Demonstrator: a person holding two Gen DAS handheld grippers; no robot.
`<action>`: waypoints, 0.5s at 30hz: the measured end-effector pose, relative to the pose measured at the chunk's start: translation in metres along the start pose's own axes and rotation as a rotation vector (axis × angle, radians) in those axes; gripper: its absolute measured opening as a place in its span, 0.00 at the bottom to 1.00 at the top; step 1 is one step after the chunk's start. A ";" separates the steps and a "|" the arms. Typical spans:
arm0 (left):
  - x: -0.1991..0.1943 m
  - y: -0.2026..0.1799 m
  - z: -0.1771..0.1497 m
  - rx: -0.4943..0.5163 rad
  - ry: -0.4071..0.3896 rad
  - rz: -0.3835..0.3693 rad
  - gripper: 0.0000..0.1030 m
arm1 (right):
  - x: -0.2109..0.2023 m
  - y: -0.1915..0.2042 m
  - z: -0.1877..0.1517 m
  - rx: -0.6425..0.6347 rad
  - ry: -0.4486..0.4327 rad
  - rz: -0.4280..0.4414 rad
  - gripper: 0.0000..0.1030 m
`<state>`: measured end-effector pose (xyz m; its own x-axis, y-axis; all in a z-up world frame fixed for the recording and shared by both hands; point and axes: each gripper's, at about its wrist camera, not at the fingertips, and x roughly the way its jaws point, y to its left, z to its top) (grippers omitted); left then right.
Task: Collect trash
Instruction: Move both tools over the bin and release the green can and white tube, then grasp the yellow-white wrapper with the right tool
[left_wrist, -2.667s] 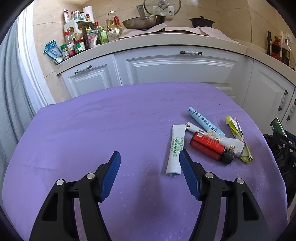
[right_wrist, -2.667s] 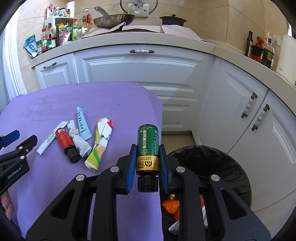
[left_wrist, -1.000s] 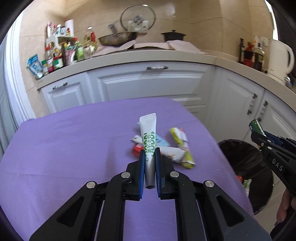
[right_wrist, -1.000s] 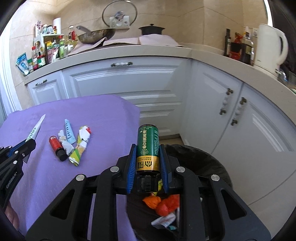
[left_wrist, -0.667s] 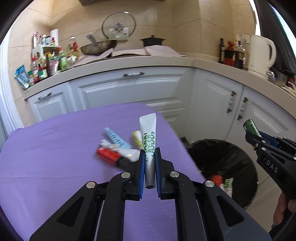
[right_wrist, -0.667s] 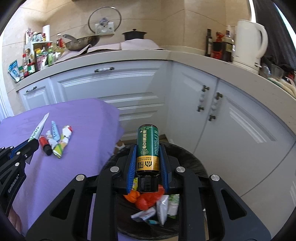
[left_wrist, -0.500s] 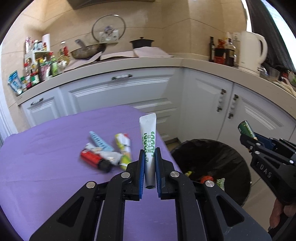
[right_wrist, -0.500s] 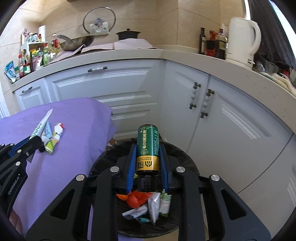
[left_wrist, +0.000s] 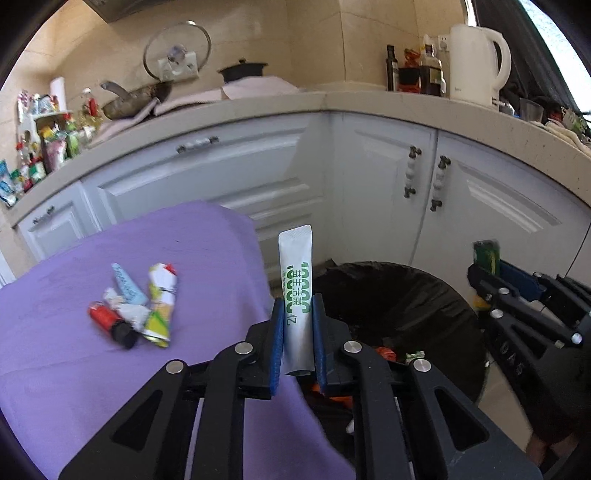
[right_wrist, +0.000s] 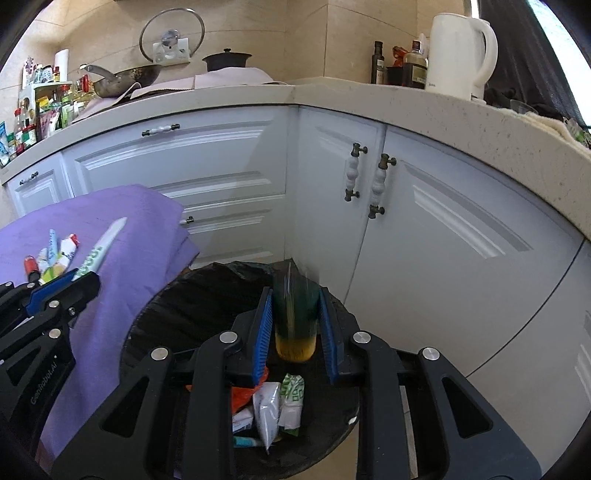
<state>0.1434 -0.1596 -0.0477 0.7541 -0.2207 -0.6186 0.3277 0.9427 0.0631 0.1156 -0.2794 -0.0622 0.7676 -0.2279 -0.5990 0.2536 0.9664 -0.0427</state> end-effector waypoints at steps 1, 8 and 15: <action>0.004 -0.004 0.002 0.000 0.011 -0.009 0.16 | 0.004 -0.001 -0.001 -0.002 0.004 -0.011 0.26; 0.014 -0.013 0.003 0.009 0.071 -0.021 0.49 | 0.001 -0.005 -0.001 0.018 -0.005 -0.024 0.40; -0.005 0.003 0.004 -0.036 0.031 0.028 0.49 | -0.013 0.002 0.006 0.026 -0.025 -0.004 0.40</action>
<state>0.1427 -0.1564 -0.0414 0.7443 -0.1869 -0.6411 0.2854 0.9570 0.0524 0.1094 -0.2756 -0.0493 0.7810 -0.2348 -0.5787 0.2717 0.9621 -0.0236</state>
